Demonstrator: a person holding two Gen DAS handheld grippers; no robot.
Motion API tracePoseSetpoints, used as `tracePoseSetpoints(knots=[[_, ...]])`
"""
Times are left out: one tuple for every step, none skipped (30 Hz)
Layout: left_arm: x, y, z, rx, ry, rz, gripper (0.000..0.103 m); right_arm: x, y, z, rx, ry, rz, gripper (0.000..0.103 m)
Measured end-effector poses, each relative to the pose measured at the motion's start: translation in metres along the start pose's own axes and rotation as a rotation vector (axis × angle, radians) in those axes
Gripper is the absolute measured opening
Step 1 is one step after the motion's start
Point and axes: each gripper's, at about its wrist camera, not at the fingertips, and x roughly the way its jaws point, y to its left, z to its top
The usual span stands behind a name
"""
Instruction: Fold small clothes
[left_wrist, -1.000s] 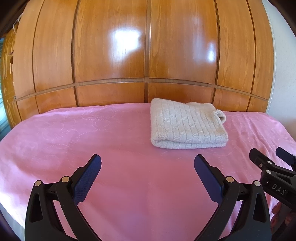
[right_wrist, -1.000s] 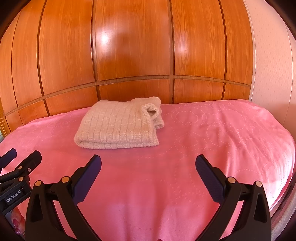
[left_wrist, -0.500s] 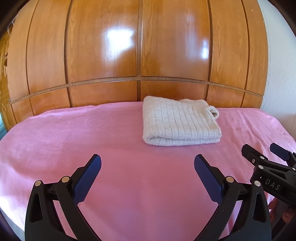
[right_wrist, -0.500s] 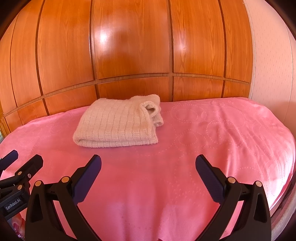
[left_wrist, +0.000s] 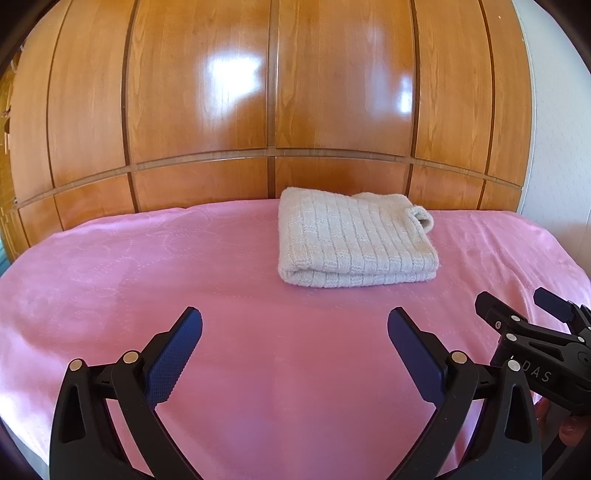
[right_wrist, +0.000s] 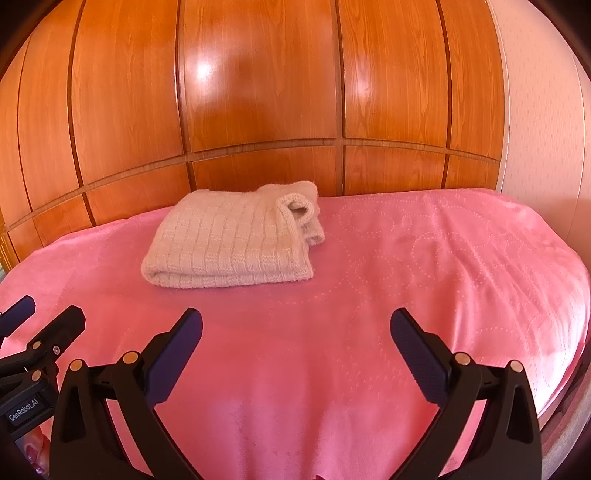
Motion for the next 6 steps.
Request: tracePoseSetpoints(knots=[[0.002, 0.0, 0.0, 0.0, 0.005, -0.001, 0.1, 0.001, 0.0, -0.001, 0.002, 0.005, -0.002, 0.101], [0.004, 0.001, -0.001, 0.0, 0.013, -0.005, 0.1, 0.003, 0.0, -0.002, 0.003, 0.009, -0.002, 0.101], [0.008, 0.002, -0.001, 0.0, 0.024, -0.011, 0.1, 0.005, -0.001, -0.003, 0.004, 0.015, -0.002, 0.101], [0.011, 0.004, -0.001, -0.004, 0.037, -0.019, 0.1, 0.006, -0.001, -0.004, 0.005, 0.02, -0.003, 0.101], [0.017, 0.008, -0.001, -0.015, 0.06, -0.033, 0.1, 0.008, -0.002, -0.005, 0.008, 0.028, -0.003, 0.101], [0.023, 0.013, -0.001, -0.029, 0.085, -0.042, 0.1, 0.013, -0.003, -0.006, 0.016, 0.046, 0.003, 0.101]])
